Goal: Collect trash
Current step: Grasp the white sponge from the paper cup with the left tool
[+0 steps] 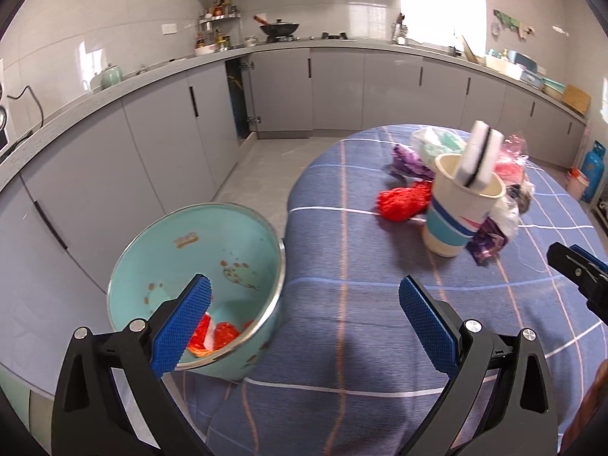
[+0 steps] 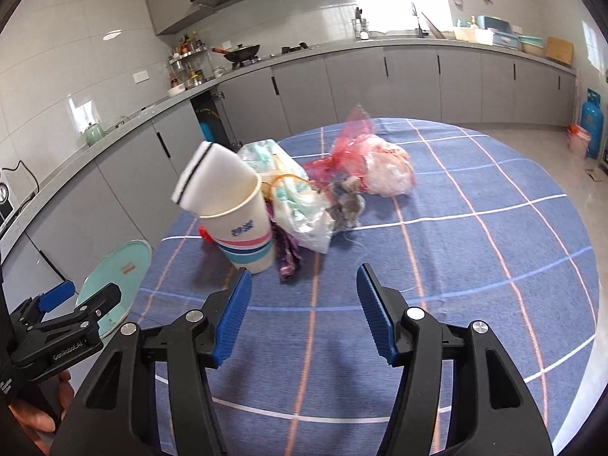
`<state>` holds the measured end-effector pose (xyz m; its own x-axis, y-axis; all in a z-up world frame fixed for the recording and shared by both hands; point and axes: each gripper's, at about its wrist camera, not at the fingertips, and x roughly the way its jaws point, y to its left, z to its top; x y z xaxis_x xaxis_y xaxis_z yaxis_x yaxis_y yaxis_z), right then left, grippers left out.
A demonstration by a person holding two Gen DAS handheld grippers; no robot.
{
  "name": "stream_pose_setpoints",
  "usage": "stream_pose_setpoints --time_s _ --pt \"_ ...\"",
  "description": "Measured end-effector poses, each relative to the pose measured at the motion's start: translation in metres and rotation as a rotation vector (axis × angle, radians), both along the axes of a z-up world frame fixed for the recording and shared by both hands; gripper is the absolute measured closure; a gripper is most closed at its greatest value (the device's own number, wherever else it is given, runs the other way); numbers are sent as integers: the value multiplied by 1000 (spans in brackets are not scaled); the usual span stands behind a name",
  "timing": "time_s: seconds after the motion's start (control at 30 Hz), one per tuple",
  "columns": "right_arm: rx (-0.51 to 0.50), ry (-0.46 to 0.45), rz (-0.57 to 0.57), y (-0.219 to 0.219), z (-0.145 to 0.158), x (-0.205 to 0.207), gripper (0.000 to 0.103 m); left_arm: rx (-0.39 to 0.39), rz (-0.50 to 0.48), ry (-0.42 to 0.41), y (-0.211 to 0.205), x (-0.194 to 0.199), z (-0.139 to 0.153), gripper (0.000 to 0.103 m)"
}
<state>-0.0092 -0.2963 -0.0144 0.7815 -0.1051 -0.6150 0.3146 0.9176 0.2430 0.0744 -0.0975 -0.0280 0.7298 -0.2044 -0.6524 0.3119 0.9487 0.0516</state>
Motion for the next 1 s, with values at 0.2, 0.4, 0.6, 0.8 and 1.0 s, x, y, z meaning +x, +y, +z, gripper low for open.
stream_pose_setpoints --time_s 0.2,0.4,0.6,0.8,1.0 --pt "4 9 -17 -12 -1 -4 56 6 -60 -41 -20 -5 6 9" --pt "7 20 -56 -36 0 -3 56 -2 -111 -43 -39 -1 12 14" --pt "11 12 -92 -57 8 -5 56 -55 -185 -61 -68 13 35 16" --pt "16 23 -89 -68 12 -1 56 -56 -239 -82 -101 29 42 25" --pt "22 36 -85 -74 12 2 56 -40 -276 -54 -125 45 34 40"
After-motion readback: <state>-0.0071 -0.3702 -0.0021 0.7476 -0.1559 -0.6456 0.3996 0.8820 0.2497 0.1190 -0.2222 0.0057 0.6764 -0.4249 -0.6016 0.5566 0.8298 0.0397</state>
